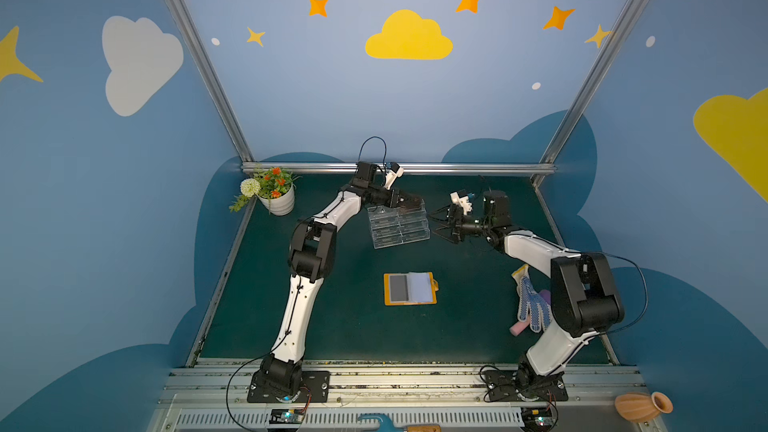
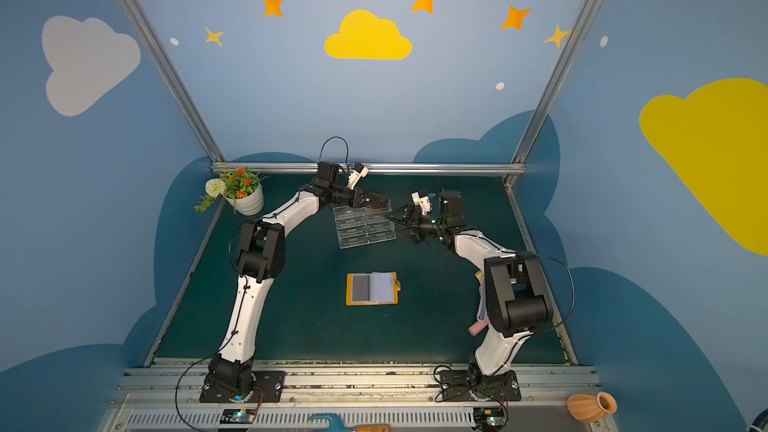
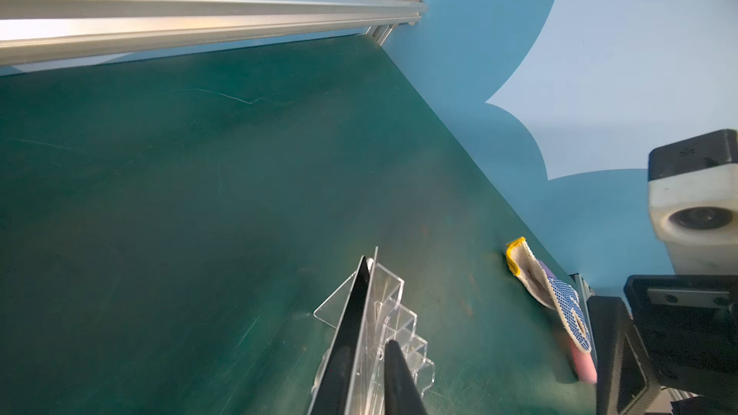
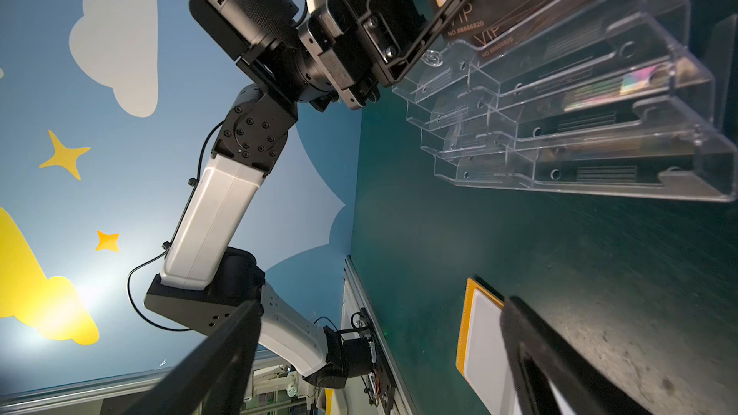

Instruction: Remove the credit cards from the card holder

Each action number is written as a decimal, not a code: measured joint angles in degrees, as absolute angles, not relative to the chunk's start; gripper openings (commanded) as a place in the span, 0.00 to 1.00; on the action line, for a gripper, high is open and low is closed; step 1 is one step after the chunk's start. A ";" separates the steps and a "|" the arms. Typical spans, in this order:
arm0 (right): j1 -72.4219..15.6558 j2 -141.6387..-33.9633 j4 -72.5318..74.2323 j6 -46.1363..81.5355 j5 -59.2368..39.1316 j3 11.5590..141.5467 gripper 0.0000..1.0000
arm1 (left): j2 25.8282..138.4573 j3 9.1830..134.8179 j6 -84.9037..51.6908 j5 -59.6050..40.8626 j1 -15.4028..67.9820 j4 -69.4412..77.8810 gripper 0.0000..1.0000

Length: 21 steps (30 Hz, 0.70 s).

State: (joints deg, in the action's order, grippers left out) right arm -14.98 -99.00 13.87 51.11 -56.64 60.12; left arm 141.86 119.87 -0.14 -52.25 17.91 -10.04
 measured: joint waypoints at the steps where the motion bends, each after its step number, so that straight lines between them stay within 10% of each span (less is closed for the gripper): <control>1: -15.03 -99.09 13.96 51.20 -56.64 60.12 0.92 | 141.86 119.79 -0.16 -52.23 17.91 -9.80 0.25; 21: -16.03 -99.42 15.27 52.27 -57.17 60.23 0.92 | 129.82 102.91 -4.32 -49.06 19.07 0.19 0.59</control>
